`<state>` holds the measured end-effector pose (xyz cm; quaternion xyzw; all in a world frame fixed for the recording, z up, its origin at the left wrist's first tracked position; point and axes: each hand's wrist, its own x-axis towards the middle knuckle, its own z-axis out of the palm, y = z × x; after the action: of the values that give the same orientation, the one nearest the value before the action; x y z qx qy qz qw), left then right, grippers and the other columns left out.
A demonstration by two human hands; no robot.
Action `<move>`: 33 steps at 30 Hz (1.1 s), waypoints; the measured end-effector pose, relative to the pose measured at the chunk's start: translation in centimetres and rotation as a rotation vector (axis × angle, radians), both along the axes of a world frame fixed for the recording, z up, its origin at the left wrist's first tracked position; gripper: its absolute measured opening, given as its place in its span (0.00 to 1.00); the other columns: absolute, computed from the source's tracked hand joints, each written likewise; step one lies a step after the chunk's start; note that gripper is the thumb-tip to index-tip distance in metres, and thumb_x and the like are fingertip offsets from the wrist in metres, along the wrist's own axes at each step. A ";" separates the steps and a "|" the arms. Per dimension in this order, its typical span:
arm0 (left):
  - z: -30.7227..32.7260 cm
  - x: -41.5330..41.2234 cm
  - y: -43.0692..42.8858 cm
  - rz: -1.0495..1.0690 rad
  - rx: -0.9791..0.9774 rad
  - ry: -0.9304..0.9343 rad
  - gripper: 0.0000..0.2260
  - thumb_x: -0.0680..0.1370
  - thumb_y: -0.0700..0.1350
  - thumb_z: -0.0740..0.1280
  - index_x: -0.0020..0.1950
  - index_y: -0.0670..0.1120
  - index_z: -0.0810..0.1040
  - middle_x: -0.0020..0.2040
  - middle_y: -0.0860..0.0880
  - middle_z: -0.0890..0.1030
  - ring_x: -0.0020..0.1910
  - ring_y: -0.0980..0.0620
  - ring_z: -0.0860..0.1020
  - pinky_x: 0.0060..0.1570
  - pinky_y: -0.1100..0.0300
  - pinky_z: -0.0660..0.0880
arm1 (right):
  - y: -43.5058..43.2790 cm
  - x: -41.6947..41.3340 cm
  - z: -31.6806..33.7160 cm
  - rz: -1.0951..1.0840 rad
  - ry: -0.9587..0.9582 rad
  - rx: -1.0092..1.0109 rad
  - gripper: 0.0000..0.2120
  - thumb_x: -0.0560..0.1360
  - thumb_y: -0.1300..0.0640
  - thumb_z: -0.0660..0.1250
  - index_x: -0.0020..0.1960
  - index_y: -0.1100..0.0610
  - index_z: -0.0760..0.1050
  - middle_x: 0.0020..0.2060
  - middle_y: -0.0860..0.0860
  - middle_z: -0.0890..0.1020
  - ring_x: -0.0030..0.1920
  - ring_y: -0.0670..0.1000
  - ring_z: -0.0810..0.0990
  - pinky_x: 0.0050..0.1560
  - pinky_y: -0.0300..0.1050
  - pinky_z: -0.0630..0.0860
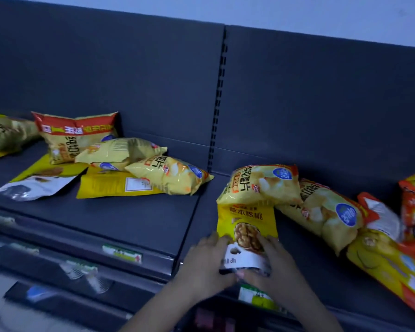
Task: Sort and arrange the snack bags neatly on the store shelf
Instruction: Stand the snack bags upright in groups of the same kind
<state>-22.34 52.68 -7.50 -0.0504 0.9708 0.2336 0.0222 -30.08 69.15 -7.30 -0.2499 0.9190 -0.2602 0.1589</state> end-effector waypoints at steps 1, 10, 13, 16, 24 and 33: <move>0.1 0.2 0.0 0.030 0.100 0.024 0.28 0.73 0.57 0.67 0.70 0.50 0.65 0.65 0.49 0.68 0.62 0.47 0.69 0.54 0.56 0.69 | -0.1 0.3 -0.5 0.009 0.016 -0.024 0.55 0.52 0.18 0.59 0.73 0.44 0.60 0.69 0.48 0.64 0.68 0.54 0.64 0.65 0.53 0.68; 4.1 3.4 -3.8 0.182 0.561 0.403 0.12 0.78 0.37 0.63 0.60 0.46 0.76 0.63 0.54 0.67 0.57 0.55 0.72 0.49 0.67 0.69 | -5.3 4.3 3.6 -0.120 0.053 -0.438 0.18 0.74 0.55 0.69 0.63 0.51 0.74 0.54 0.43 0.75 0.52 0.42 0.74 0.42 0.24 0.68; 5.4 6.0 -6.2 0.181 0.590 0.458 0.12 0.78 0.34 0.60 0.57 0.46 0.75 0.61 0.60 0.65 0.51 0.66 0.70 0.45 0.65 0.71 | -8.2 6.9 4.9 -0.109 0.102 -0.545 0.16 0.72 0.57 0.72 0.59 0.50 0.77 0.51 0.42 0.77 0.51 0.42 0.75 0.43 0.24 0.68; 6.4 8.9 -8.4 0.162 0.646 0.513 0.15 0.77 0.30 0.58 0.58 0.44 0.75 0.59 0.68 0.62 0.50 0.85 0.61 0.42 0.78 0.66 | -10.9 9.6 5.9 -0.077 0.246 -0.608 0.18 0.66 0.54 0.72 0.55 0.49 0.78 0.50 0.41 0.77 0.53 0.44 0.75 0.52 0.39 0.71; 7.9 12.3 -13.3 0.110 0.713 0.715 0.22 0.76 0.30 0.58 0.60 0.53 0.74 0.73 0.59 0.59 0.75 0.56 0.55 0.57 0.57 0.70 | -15.9 13.2 10.0 -0.020 0.662 -0.519 0.23 0.62 0.47 0.61 0.52 0.58 0.79 0.53 0.57 0.79 0.55 0.63 0.76 0.57 0.42 0.60; 6.8 16.4 -23.8 0.396 0.607 0.773 0.20 0.77 0.33 0.60 0.61 0.56 0.72 0.71 0.61 0.60 0.67 0.78 0.51 0.54 0.73 0.66 | -28.3 13.8 9.4 0.218 0.567 -0.562 0.19 0.62 0.55 0.66 0.53 0.54 0.78 0.54 0.51 0.78 0.56 0.60 0.72 0.56 0.27 0.54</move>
<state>-5.95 28.89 -0.74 -0.1342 0.7688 0.5051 -0.3684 -16.31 40.82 2.15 -0.4413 0.7876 -0.4036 -0.1485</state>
